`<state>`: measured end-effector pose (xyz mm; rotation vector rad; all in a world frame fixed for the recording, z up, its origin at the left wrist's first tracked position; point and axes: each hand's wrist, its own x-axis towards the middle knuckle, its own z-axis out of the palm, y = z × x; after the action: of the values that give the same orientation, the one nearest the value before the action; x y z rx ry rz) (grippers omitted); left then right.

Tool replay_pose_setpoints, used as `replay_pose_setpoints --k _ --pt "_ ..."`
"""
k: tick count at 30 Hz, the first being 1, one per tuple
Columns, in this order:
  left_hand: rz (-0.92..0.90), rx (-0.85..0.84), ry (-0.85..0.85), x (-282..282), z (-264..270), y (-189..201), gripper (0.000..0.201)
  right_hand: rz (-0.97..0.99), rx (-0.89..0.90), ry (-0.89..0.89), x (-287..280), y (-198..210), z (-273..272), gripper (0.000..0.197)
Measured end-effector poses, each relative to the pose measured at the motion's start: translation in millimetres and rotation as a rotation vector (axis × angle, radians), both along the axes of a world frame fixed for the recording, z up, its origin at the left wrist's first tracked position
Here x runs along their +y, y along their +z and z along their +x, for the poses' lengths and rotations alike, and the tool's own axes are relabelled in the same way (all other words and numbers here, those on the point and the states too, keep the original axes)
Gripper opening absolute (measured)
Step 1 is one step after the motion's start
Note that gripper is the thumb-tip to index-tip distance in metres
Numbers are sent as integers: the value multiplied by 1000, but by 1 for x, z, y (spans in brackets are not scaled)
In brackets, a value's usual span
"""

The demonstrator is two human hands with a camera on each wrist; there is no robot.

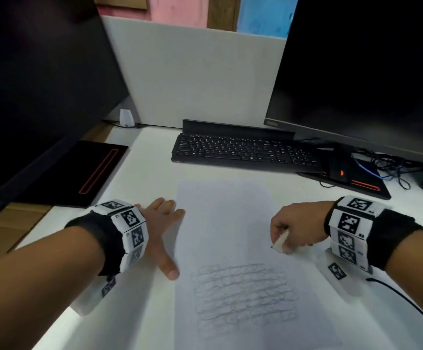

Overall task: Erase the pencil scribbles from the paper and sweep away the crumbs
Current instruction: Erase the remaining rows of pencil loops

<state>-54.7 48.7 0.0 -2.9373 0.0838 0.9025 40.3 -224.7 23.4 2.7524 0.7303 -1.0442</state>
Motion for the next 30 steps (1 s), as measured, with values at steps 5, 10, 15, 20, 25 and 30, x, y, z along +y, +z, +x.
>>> replay_pose_setpoints --k 5,10,15,20,25,30 --pt "-32 49 52 -2 0 -5 140 351 -104 -10 32 16 -23 11" --pt "6 66 57 -7 2 -12 145 1139 697 -887 96 -29 -93 36" --pt "0 85 58 -4 1 -13 146 1443 920 -1306 100 -59 -105 20" --pt "-30 85 59 -1 3 -15 148 1745 183 -1666 33 -47 -59 46" --pt "-19 92 56 3 6 -22 153 1778 394 -1545 66 -47 -100 23" --pt "-8 121 65 2 6 -19 152 1616 808 -1492 116 -58 -118 16"
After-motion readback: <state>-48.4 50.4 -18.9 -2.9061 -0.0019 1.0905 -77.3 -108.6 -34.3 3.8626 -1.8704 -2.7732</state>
